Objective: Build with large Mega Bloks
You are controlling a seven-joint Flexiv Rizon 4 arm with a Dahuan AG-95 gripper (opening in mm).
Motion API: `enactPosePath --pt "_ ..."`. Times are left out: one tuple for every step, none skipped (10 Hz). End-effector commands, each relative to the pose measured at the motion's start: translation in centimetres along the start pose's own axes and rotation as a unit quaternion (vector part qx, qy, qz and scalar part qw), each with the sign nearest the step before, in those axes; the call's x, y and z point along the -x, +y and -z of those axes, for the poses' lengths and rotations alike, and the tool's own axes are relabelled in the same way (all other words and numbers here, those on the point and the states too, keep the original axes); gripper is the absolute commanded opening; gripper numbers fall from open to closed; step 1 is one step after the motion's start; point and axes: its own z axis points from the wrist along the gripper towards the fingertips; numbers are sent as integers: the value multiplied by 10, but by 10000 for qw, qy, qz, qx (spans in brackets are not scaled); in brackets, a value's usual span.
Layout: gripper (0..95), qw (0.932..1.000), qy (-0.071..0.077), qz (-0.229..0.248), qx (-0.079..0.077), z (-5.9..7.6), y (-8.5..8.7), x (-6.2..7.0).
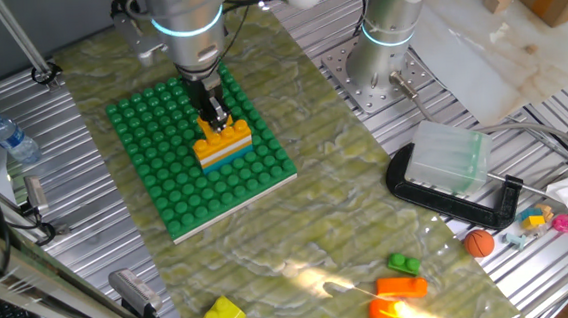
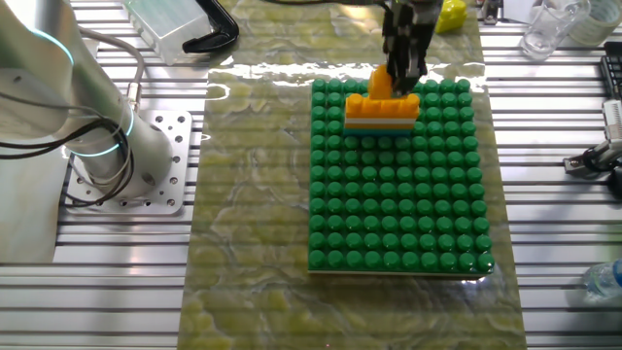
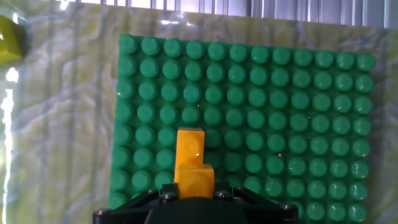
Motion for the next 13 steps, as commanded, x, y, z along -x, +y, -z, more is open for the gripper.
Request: enactPosePath --pt "0 9999 -67 -153 47 -6 2 -5" --pt "0 9999 -70 -141 38 -8 4 -5" --pt "0 9999 -84 -146 21 -8 4 -5" --pt "0 9998 -83 -152 24 -9 4 -5" --pt "0 9998 -80 -163 24 -9 4 -5" --pt "0 9998 -74 -171 22 -11 4 -5" --pt "0 9998 -82 -183 19 -12 4 -4" --pt "0 9997 -86 -211 21 -14 6 -2" --pt "0 9997 -85 -223 24 -14 6 -2" --pt "0 9996 -69 -256 33 -19 7 -2" --pt "0 9996 -70 -269 30 -23 7 -3" --pt "0 9996 -78 -269 27 -26 7 -3" --pt "0 9996 -78 -270 29 -27 7 -3"
